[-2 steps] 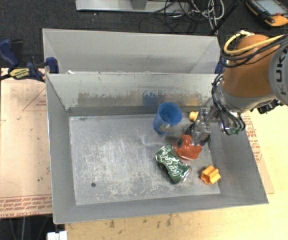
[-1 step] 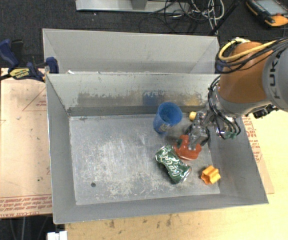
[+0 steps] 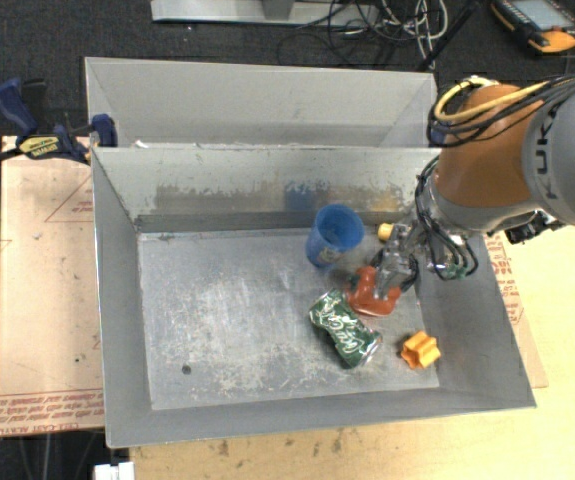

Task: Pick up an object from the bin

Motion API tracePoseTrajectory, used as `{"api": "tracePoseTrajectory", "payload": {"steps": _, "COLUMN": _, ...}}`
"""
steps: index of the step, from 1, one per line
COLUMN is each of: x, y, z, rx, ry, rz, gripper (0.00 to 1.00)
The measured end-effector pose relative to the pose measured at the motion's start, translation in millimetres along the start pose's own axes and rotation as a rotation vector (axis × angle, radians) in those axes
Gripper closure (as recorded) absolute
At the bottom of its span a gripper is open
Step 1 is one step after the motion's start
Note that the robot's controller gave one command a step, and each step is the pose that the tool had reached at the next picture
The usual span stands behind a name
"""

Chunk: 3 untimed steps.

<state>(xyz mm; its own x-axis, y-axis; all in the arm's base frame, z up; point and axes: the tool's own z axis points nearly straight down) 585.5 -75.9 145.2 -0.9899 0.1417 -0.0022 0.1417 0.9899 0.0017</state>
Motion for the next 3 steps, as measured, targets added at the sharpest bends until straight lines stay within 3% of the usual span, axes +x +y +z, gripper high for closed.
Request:
{"api": "tracePoseTrajectory", "payload": {"steps": 1, "x": -10.4, "y": 4, "z": -4, "rx": 0.001, "ry": -0.005, "rz": -0.042, "gripper": 1.00}}
{"api": "tracePoseTrajectory", "payload": {"steps": 2, "x": -1.1, "y": 1, "z": -5, "rx": 0.000, "ry": -0.001, "rz": -0.052, "gripper": 1.00}}
{"api": "tracePoseTrajectory", "payload": {"steps": 3, "x": -12.8, "y": 6, "z": 3, "rx": -0.001, "ry": -0.003, "rz": -0.045, "gripper": 1.00}}
